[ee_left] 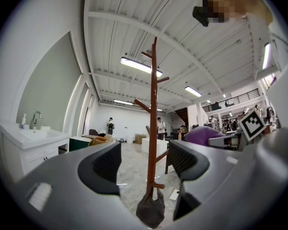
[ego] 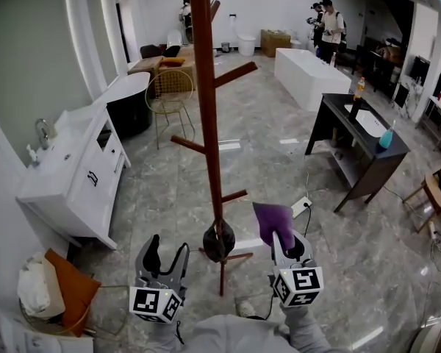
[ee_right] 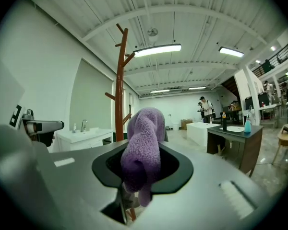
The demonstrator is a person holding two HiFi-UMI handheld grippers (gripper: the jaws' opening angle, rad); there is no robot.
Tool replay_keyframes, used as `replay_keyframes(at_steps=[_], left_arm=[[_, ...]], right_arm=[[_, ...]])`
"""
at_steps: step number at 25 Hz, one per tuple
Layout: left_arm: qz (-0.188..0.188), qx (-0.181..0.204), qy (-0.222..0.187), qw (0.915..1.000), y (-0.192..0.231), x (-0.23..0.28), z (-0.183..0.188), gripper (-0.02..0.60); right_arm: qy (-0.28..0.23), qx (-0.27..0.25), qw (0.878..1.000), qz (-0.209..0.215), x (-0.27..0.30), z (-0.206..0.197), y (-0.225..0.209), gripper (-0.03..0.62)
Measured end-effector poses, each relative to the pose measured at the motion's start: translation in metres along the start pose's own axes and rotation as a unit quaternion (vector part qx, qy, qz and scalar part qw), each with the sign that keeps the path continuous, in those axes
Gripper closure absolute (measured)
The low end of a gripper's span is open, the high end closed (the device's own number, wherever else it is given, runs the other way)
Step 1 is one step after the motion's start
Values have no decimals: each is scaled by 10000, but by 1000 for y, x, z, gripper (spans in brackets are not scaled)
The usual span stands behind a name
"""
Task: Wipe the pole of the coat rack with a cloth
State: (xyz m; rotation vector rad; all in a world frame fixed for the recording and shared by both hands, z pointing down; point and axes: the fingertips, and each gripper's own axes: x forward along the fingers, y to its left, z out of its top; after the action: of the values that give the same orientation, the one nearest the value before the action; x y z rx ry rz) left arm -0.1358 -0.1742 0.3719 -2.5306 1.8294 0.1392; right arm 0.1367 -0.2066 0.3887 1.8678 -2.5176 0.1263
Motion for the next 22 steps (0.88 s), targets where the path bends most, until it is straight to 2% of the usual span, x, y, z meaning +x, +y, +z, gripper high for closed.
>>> replay_keyframes(at_steps=[22], left_arm=[[-10, -76, 23, 10000, -6, -2, -8, 245]], right_arm=[[-18, -207, 9997, 116, -1, 0, 6, 508]])
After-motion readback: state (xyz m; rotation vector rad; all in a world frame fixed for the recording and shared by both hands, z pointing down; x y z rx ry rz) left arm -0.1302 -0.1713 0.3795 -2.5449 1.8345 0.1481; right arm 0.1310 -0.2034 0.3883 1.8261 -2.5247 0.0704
